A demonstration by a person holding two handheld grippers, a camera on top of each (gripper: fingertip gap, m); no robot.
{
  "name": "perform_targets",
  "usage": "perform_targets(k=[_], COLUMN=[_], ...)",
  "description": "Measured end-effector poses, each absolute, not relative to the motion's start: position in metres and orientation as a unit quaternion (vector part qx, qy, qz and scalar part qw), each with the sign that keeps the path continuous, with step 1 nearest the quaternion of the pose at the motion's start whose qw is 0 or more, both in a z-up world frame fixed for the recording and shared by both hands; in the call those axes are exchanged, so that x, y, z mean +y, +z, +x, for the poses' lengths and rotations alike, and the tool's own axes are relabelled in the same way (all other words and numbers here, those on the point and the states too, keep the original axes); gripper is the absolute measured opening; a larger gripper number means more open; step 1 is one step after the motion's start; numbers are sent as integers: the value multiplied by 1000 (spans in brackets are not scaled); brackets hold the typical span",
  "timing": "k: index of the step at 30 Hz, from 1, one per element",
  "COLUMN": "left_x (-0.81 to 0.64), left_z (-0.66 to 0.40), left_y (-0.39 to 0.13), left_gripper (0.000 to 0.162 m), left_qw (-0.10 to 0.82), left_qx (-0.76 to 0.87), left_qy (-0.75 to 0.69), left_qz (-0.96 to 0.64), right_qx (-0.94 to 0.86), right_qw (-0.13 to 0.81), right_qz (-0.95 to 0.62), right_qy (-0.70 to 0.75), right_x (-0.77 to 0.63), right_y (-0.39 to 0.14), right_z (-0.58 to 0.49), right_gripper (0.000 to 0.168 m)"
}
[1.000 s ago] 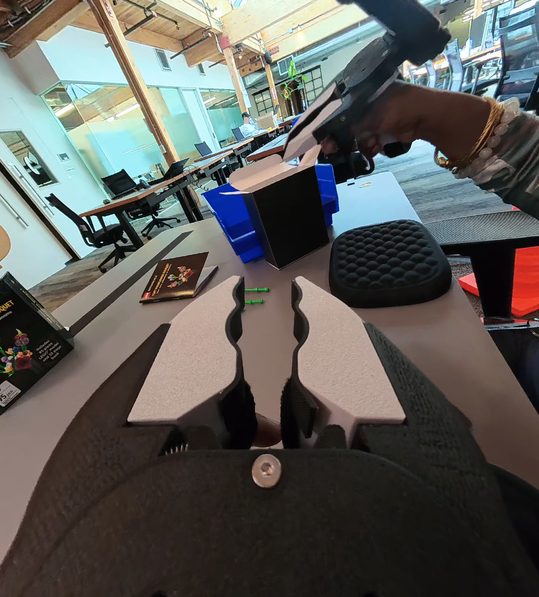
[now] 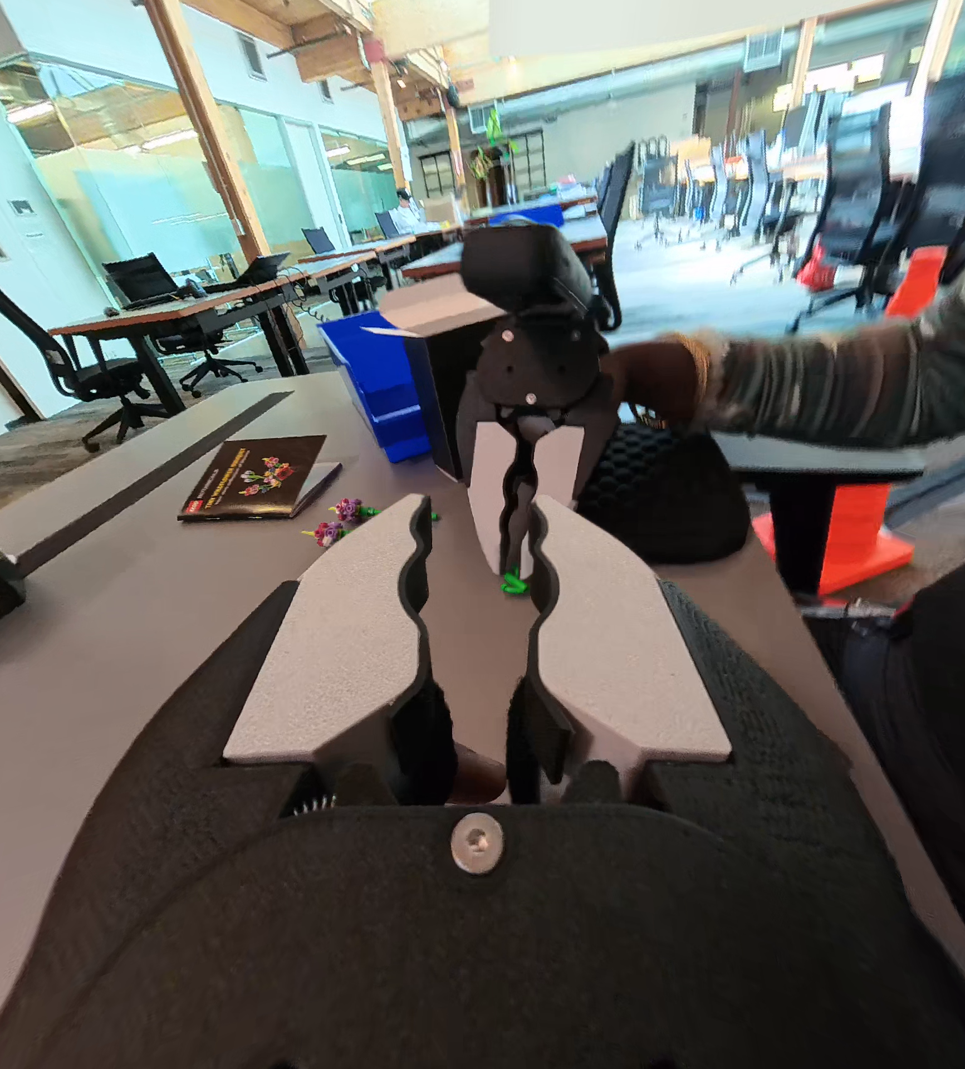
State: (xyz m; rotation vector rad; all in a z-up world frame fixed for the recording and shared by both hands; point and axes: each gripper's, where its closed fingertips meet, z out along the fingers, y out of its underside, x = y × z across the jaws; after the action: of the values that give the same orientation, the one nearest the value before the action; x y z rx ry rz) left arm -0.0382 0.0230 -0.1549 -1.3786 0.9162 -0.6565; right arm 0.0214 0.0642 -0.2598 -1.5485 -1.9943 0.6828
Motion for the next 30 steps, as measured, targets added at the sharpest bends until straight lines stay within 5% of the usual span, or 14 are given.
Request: perform_targets(k=[6, 12, 21, 30], left_x=[38, 34, 25, 16], left_z=[-41, -22, -20, -16], left_y=[-139, -141, -139, -136], left_gripper=[33, 19, 6, 5], left_qw=[583, 521, 525, 529], left_qx=[227, 204, 232, 267], left_qy=[-454, -546, -548, -552], left_qz=[-635, -624, -609, -587], right_qx=[-685, -662, -674, -525], right_qw=[540, 631, 635, 394], right_qz=[-453, -382, -361, -523], right_qy=[188, 134, 115, 544], right_x=[65, 41, 29, 16], right_y=[-177, -135, -133, -126], right_z=[-7, -19, -27, -19], right_gripper=[10, 10, 9, 17])
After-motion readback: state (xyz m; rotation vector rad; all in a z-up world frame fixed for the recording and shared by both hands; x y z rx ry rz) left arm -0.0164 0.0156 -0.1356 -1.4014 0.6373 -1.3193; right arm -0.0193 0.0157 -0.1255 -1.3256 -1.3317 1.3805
